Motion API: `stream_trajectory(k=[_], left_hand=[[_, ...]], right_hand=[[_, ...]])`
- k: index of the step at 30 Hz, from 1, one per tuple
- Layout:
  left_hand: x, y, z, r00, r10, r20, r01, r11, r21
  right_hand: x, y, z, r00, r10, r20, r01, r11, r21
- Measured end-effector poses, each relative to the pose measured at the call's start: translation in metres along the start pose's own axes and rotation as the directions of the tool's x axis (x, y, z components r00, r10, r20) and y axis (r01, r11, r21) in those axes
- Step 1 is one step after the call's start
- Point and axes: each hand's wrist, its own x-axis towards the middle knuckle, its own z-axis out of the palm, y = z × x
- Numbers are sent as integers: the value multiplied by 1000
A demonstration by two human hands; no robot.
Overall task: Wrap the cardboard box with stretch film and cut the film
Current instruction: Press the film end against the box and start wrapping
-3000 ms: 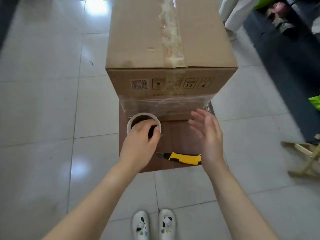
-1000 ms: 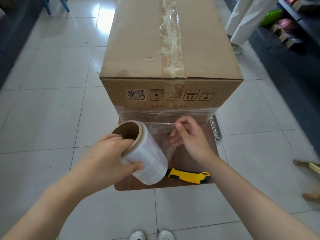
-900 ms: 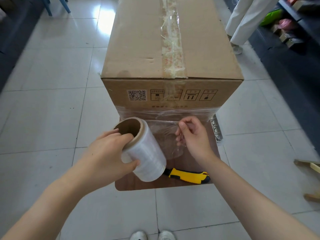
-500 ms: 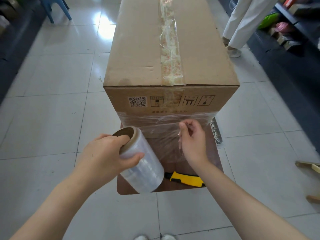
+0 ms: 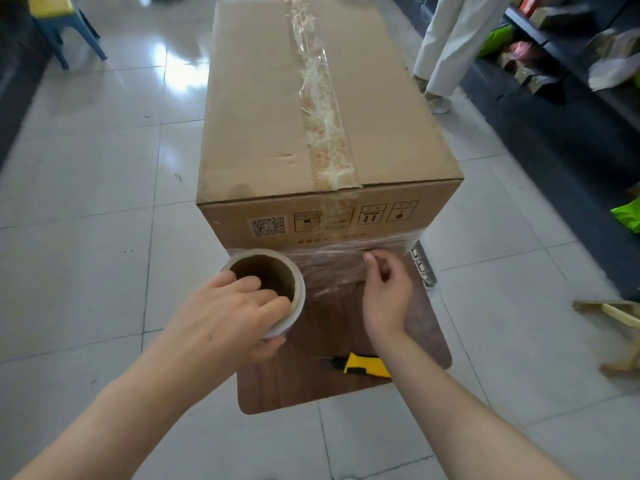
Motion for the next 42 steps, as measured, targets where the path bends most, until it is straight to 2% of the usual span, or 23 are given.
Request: stream_trajectory(k=[4, 7, 10, 19, 23, 28, 36, 42], left_hand=[[-4, -3, 5, 1000, 4, -14, -4, 1000, 3], [-8, -6, 7, 999, 14, -39, -14, 1000, 2], [-11, -13, 10, 998, 29, -61, -28, 1000, 6], [-15, -28, 10, 995, 62, -80, -63, 998, -10], [-13, -29, 10, 992, 73, -101, -75, 997, -12], [-11, -28, 11, 991, 76, -108, -77, 997, -12], [-13, -33, 10, 992, 80, -102, -81, 997, -6], [-9, -31, 9, 993, 67, -94, -67, 998, 6]], right_hand=[[-12, -10, 20, 985, 59, -164, -34, 988, 153], [-11, -18, 34, 970, 150, -191, -78, 937, 341], [-11, -16, 41, 949, 230, -217, -125, 903, 412], [-10, -15, 40, 957, 268, -115, -195, 882, 429], [-5, -19, 41, 937, 346, -46, -285, 835, 470], [-5, -23, 51, 903, 429, -36, -360, 799, 481], [-1, -21, 41, 947, 312, -77, -255, 877, 408], [7, -17, 31, 915, 396, 81, -384, 788, 482]])
